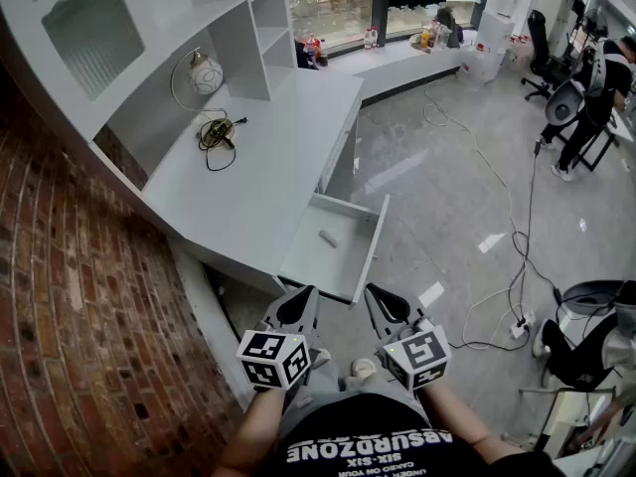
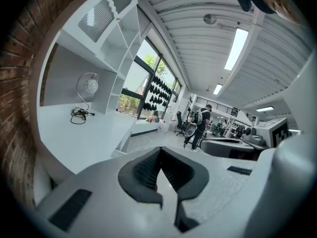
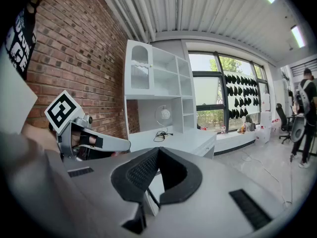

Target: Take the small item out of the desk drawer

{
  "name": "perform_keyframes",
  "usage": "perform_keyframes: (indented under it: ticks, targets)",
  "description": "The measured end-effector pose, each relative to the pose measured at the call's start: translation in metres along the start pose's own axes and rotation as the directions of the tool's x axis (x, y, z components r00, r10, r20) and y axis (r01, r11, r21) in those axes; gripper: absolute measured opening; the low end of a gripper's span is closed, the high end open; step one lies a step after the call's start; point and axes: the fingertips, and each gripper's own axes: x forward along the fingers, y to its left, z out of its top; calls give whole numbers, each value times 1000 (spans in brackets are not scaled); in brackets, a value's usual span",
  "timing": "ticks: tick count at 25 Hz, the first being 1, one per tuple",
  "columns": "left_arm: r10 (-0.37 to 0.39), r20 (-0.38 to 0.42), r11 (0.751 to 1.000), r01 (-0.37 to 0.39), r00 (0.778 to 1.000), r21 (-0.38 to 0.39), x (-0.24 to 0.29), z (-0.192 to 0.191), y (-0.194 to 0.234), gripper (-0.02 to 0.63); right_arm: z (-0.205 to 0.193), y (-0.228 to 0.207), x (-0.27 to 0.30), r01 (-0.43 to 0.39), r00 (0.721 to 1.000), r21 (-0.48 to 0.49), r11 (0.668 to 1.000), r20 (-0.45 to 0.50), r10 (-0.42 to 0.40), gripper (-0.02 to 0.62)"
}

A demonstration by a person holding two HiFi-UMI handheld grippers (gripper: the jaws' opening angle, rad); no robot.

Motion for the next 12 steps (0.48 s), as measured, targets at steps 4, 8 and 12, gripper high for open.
perform_keyframes:
  ticks: [4,8,12]
  targets:
    - [1,-2,1000,-1,1000,1,4,1,4,6,-3,1,6,-5,1000,-2,1000,-10,5,-2]
    - [-14,-13,1000,14,1000,5,5,4,17,5,-7,5,21,-1,1000,11,1000,-22,1,-2]
    - [-37,-36,999,37,999,13,9,5,35,6,-12,7,36,35,999,24,999,-36,-34,-2]
